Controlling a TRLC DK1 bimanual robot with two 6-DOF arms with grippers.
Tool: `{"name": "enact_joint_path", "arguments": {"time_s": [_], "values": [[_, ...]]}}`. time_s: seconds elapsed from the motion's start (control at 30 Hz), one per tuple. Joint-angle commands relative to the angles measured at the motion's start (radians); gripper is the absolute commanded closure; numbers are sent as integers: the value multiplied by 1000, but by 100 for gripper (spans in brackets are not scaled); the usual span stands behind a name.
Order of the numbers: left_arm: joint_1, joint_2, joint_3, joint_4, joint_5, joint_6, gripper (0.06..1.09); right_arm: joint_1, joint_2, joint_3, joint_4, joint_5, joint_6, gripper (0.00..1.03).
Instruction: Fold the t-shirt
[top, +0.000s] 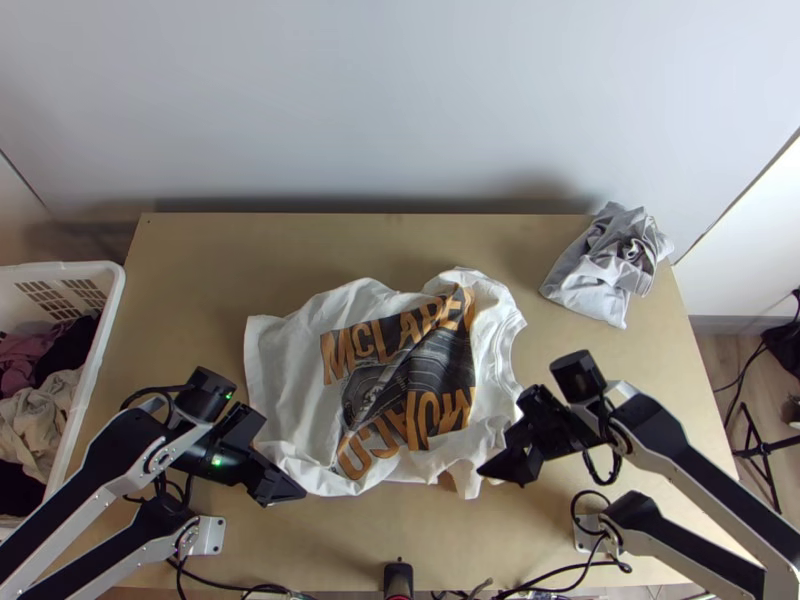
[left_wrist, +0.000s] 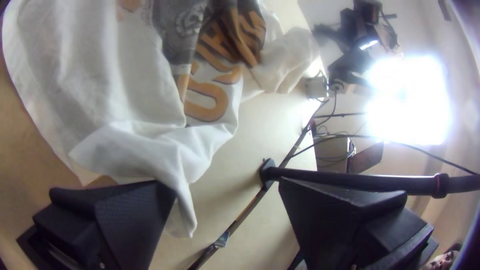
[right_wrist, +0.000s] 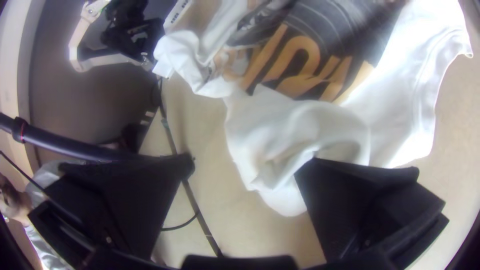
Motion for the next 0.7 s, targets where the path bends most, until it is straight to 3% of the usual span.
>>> {"name": "enact_joint_path", "arguments": {"time_s": [0.0,0.17,0.4,0.67], "values": [[153,57,16,67,-2,-12,10,-131,109,119,-12,4,-12,4],[314,167,122,14,1,24,10,-235,204,277,-31,-25,-21,4],[356,181,320,-124,67,27,10,-267,261,439,-118,-65,-75,5],[673,491,352,69,15,64,10,-307,401,460,162,-4,114,5]]}}
